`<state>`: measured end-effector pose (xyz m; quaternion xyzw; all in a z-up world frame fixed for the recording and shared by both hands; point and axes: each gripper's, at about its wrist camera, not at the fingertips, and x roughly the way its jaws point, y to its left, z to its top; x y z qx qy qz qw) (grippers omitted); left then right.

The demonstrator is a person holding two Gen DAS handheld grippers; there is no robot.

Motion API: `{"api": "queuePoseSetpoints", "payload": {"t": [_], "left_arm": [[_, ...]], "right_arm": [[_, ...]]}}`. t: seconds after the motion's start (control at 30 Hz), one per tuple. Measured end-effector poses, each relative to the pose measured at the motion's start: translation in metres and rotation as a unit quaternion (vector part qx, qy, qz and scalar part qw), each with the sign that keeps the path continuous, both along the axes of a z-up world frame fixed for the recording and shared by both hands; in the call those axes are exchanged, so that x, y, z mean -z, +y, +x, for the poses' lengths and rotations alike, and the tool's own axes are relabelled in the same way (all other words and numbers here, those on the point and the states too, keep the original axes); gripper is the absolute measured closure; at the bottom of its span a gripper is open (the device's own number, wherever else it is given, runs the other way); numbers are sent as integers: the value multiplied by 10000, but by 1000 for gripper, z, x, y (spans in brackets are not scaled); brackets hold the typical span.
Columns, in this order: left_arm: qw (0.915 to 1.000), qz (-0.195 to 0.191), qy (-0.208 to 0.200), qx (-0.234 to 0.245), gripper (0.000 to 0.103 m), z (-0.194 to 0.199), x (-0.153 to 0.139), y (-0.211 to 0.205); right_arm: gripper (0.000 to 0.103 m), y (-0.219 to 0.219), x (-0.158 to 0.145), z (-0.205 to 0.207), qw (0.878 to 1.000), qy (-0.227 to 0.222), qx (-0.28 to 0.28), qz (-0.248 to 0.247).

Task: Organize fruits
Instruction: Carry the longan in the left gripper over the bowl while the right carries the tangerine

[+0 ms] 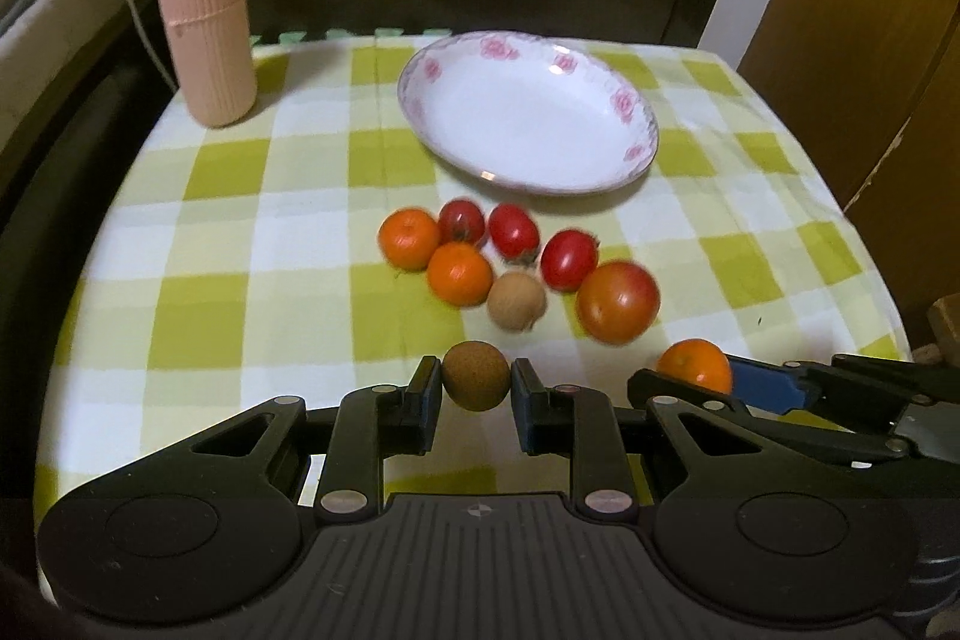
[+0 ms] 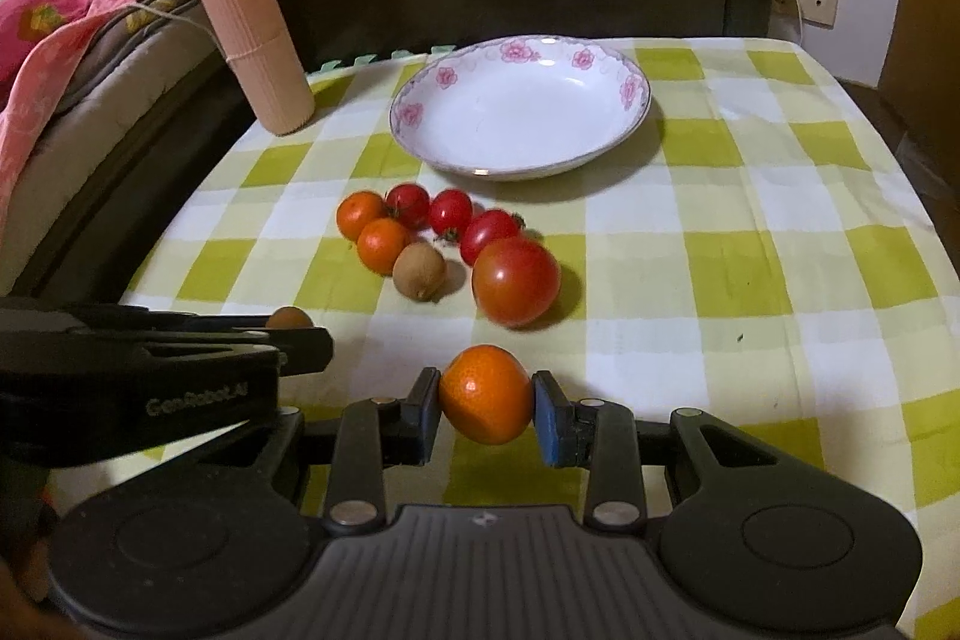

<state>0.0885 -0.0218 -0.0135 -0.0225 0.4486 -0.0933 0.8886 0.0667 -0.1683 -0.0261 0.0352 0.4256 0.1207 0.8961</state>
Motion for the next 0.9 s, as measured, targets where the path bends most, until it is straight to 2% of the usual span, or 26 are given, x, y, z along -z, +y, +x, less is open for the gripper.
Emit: {"api": "queuePoseSetpoints", "payload": {"t": [0.53,0.9], "left_arm": [[9993,-109,-357,59,73,53,-20,-12],[9989,-26,-477,14,73,106,-19,-18]], "right_arm": [[72,-9,-25,51,9989,-390,245,-60],[72,-12,-29,110,9978,-591,247,-178]]}}
